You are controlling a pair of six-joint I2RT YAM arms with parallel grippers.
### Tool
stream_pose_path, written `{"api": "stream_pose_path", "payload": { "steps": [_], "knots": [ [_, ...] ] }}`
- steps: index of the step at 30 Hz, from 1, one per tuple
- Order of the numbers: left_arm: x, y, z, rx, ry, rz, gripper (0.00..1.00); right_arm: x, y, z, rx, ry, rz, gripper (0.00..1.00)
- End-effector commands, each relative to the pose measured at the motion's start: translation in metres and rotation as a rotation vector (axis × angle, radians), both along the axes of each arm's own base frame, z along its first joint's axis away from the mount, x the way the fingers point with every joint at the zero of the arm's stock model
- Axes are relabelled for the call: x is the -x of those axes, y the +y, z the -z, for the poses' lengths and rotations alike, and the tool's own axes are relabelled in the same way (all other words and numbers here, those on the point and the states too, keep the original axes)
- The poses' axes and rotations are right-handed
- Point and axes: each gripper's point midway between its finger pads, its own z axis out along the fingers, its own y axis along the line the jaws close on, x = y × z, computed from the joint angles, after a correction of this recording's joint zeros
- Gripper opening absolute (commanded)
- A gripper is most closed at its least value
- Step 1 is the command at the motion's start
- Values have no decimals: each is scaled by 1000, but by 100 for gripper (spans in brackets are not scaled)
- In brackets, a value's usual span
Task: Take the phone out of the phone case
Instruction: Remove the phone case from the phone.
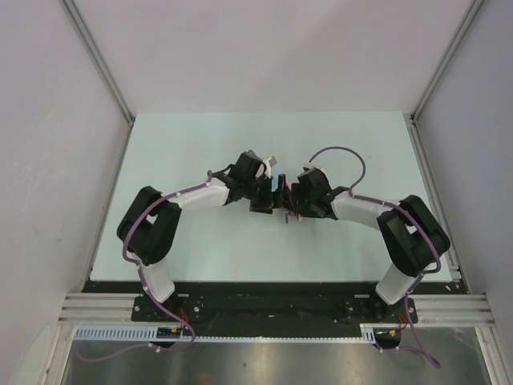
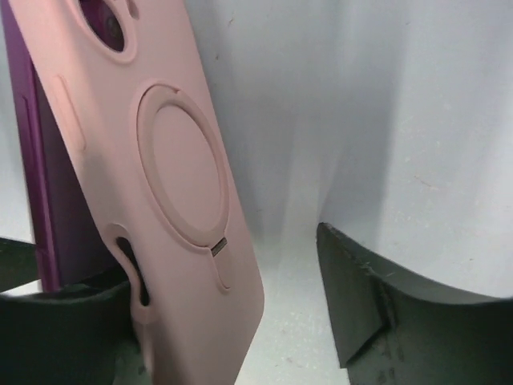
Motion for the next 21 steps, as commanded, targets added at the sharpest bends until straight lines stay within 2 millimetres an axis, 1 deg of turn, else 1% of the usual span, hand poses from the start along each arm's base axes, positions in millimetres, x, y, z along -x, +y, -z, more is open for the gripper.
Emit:
{"api": "stream_pose_path", "payload": {
  "steps": [1, 2, 3, 4, 7, 10, 13, 14, 15, 16, 17, 18, 19, 20, 21],
  "knots": [
    [-10, -2, -10, -7, -60, 1, 99, 50, -46, 51, 200, 210, 39, 58],
    [-11, 0, -9, -19, -62, -6, 98, 49, -47, 49, 203, 201, 43, 47],
    [-12, 1, -9, -26, -68, -11, 99, 48, -45, 47, 202, 192, 41, 17],
    [-12, 2, -8, -34, -68, -17, 99, 48, -45, 46, 203, 186, 42, 1],
    [-14, 6, -7, -48, -68, -47, 98, 47, -40, 40, 205, 157, 29, 0],
    [-13, 8, -8, -41, -65, -67, 98, 48, -44, 35, 235, 136, 45, 0],
    [-14, 8, -12, -30, -69, -75, 98, 50, -59, 27, 300, 112, 104, 0],
    [-14, 8, -14, -27, -72, -76, 98, 52, -70, 25, 343, 106, 140, 0],
    [-14, 8, -17, -25, -81, -77, 97, 53, -76, 20, 362, 98, 166, 0],
    [-15, 8, -18, -24, -90, -72, 97, 53, -82, 12, 384, 75, 191, 0],
    [-15, 7, -21, -19, -99, -63, 97, 55, -106, 0, 496, 40, 248, 0],
    [-14, 7, -21, -17, -109, -43, 97, 56, -114, -8, 526, 13, 314, 0],
    [-13, 5, -22, -14, -108, -29, 97, 56, -122, -18, 556, -15, 334, 0],
    [-13, 5, -22, -16, -105, -21, 97, 57, -130, -22, 595, -25, 343, 0],
    [-14, 5, -21, -17, -110, -12, 97, 58, -130, -22, 603, -17, 315, 0]
  ]
}}
